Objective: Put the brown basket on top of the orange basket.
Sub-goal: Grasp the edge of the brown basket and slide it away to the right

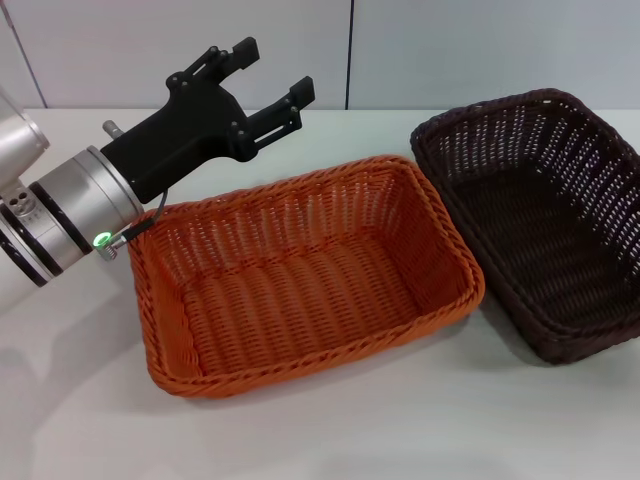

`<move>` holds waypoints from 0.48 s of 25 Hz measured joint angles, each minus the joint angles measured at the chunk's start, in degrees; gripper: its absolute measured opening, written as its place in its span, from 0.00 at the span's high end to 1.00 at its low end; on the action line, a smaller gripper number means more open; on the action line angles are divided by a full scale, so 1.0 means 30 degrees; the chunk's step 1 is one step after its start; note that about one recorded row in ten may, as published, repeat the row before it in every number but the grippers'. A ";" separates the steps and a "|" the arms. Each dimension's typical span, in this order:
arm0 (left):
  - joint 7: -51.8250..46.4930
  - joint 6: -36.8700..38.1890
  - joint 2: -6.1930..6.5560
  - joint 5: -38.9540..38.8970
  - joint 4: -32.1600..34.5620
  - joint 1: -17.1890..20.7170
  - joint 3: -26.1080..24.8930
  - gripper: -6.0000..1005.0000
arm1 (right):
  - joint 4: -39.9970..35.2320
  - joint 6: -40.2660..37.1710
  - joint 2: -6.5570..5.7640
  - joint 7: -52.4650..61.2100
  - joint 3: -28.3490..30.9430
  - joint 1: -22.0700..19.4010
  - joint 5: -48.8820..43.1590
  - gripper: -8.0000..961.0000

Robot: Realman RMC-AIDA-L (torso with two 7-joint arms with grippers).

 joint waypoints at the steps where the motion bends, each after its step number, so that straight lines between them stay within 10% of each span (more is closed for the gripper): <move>1: -0.0001 0.0008 0.0003 0.0000 -0.0001 0.0008 0.0003 0.16 | 0.0000 0.0000 0.0000 0.0000 0.0000 0.0000 0.0000 0.14; 12: -0.0010 0.0111 -0.0016 0.0162 0.0003 0.0149 0.0003 0.16 | 0.1822 0.0910 -0.0796 0.0766 -0.0136 0.1481 -0.1870 0.15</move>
